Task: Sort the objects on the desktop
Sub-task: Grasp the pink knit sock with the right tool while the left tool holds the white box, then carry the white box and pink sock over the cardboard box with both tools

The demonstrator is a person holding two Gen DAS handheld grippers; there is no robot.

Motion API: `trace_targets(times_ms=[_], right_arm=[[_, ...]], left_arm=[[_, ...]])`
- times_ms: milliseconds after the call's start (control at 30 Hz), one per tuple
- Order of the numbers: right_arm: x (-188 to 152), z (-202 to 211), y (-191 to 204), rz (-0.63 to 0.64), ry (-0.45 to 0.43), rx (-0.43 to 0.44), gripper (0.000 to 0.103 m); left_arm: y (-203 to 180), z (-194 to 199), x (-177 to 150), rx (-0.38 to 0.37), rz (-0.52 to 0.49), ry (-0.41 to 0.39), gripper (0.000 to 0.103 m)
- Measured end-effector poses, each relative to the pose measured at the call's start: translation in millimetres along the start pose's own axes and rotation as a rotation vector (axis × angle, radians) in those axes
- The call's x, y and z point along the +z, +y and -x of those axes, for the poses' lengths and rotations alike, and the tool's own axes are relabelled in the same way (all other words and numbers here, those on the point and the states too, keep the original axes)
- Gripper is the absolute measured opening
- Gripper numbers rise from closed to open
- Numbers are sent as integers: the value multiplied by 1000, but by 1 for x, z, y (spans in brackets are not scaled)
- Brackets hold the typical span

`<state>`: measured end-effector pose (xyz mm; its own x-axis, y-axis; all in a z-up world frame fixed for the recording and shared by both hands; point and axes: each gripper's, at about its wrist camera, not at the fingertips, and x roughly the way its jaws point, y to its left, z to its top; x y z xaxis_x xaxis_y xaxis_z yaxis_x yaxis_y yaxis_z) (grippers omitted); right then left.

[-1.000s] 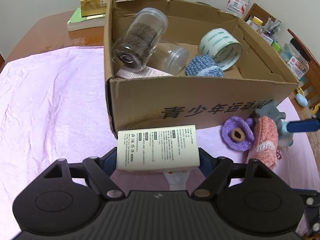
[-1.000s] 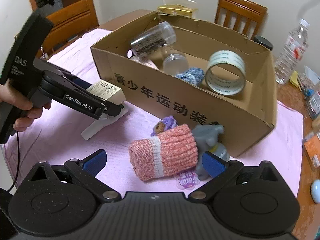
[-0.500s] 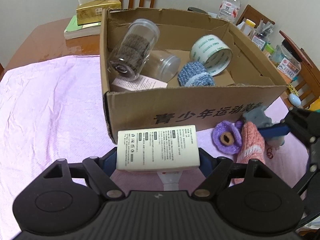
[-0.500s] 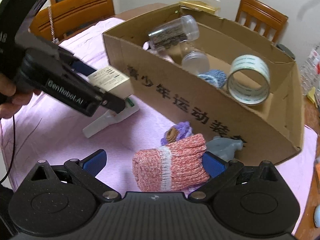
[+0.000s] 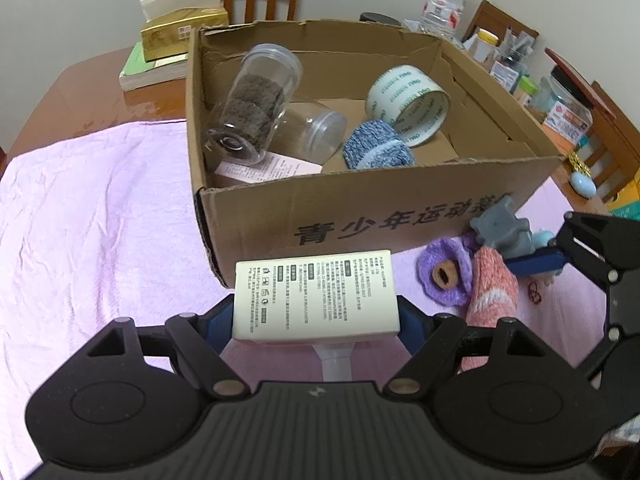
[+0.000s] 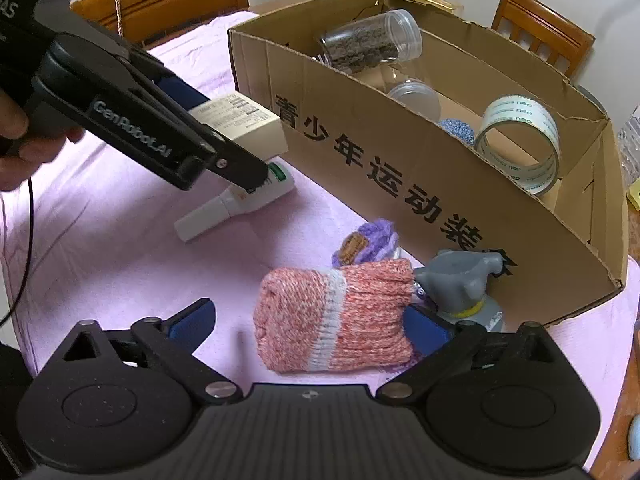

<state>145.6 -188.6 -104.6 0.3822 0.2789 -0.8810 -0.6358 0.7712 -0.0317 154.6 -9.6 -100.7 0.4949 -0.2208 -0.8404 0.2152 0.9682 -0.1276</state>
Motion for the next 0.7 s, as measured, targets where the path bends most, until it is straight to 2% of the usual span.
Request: trace_targets(times_ms=[133, 267, 700], right_arm=[[-3, -2, -3, 14, 14, -23, 84], [-3, -2, -3, 11, 6, -16, 79], [-2, 18, -3, -5, -27, -33, 77]], left_arm=[[-4, 5, -2, 3, -18, -1, 80], [-9, 10, -3, 3, -35, -3, 80], [-18, 29, -4, 8, -55, -23, 80]])
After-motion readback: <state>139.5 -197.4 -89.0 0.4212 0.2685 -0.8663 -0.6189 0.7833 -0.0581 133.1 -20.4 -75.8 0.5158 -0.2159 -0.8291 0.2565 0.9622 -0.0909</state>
